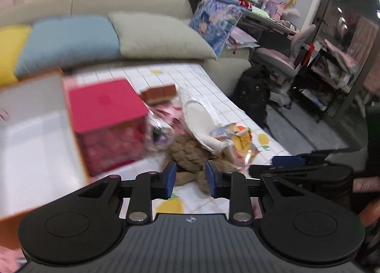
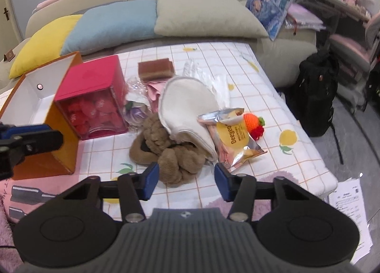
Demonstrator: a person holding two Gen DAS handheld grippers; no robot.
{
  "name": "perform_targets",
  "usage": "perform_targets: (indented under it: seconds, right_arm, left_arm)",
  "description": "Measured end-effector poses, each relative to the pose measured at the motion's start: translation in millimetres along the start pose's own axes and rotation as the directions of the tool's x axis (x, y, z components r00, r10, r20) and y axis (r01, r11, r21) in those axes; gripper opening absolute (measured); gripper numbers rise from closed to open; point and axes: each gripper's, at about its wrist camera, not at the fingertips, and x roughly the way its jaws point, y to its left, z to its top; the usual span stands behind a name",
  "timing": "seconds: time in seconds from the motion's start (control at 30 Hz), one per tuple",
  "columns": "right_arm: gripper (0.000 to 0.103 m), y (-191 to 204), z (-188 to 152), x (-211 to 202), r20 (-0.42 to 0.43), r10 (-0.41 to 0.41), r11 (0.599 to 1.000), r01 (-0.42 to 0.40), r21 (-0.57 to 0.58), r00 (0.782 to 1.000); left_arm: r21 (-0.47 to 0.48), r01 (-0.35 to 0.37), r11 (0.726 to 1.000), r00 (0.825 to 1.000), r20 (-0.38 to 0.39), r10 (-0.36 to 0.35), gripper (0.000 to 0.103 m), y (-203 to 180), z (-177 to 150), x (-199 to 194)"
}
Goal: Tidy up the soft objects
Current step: 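Grasp the brown teddy bear with the left tool while the right tool grasps the snack bag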
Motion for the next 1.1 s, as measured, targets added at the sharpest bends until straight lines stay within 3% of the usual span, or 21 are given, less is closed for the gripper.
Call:
perform_targets:
  seconds: [0.2, 0.27, 0.47, 0.6, 0.8, 0.93, 1.1]
  right_arm:
    - [0.046, -6, 15, 29, 0.001, -0.004, 0.997, 0.005, -0.079, 1.0]
    - [0.047, -17, 23, 37, 0.01, -0.016, 0.999, 0.017, -0.046, 1.0]
    - [0.049, -53, 41, 74, -0.019, -0.078, 0.997, 0.077, -0.026, 0.997]
    - [0.061, -62, 44, 96, -0.066, -0.061, 0.998, 0.059, -0.027, 0.996]
    - [0.061, -72, 44, 116, -0.125, 0.013, 1.0, -0.009, 0.03, 0.992]
    - [0.057, -80, 41, 130, -0.187, 0.025, 0.997, -0.01, 0.082, 0.982]
    - [0.056, -79, 40, 136, -0.206, 0.0, 0.996, 0.018, 0.086, 0.979]
  left_arm:
    - [-0.087, -0.002, 0.996, 0.998, -0.065, -0.004, 0.038, 2, 14, 43]
    - [-0.08, -0.014, 0.997, 0.997, -0.073, 0.008, 0.049, 0, 19, 56]
    - [-0.085, -0.006, 0.996, 0.991, -0.132, -0.005, 0.067, -7, 24, 90]
    - [-0.094, 0.004, 0.996, 0.984, -0.179, -0.021, 0.082, -15, 21, 110]
    - [-0.127, -0.039, 0.991, 0.967, -0.255, 0.006, 0.084, -16, 18, 140]
    - [-0.175, -0.08, 0.981, 0.957, -0.291, 0.026, 0.084, -10, 12, 153]
    - [-0.232, -0.078, 0.97, 0.954, -0.3, 0.005, 0.086, 0, 4, 157]
